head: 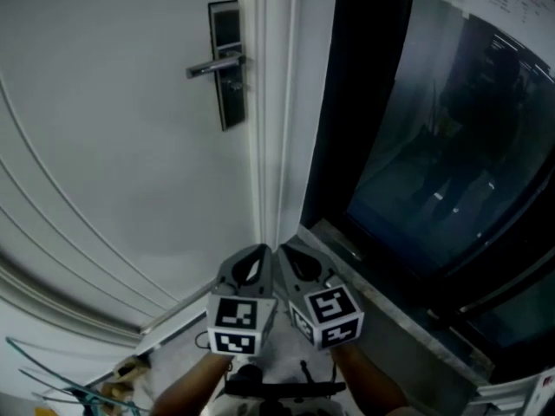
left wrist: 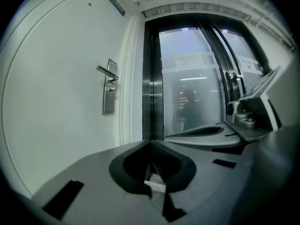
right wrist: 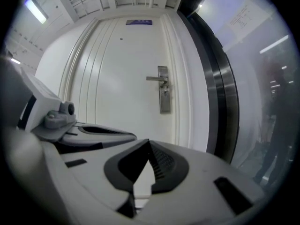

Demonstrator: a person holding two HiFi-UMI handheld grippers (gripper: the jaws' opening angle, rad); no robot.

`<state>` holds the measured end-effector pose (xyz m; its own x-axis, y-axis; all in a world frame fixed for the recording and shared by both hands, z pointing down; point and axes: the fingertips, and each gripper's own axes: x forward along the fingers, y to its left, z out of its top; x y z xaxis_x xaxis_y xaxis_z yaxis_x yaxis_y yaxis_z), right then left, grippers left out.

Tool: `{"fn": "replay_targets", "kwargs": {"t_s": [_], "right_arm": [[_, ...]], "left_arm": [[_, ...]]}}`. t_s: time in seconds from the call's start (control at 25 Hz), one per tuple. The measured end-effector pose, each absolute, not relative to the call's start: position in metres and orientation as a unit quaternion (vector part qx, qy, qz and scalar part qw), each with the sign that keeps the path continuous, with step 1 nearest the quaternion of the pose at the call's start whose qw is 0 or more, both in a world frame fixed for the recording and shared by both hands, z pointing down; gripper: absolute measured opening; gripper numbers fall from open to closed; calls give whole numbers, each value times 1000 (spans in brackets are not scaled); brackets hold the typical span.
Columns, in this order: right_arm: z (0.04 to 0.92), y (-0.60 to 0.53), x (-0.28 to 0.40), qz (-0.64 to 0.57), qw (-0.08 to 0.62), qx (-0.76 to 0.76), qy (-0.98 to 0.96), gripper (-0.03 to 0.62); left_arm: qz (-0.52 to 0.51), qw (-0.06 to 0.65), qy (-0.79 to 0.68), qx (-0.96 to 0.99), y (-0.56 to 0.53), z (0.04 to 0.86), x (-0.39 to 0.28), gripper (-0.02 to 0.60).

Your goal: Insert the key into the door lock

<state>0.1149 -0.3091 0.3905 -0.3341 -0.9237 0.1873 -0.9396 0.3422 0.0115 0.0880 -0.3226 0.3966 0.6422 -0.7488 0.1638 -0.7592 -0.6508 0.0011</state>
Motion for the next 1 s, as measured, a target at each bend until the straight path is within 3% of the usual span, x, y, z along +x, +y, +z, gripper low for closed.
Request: {"fn": "replay_targets", "kwargs": {"t_s": [1.0], "right_arm": [[385,-264,94,23,65,557,-828,8]], "left_arm": [[70,20,-434,898,-274,392,68,3]]}}
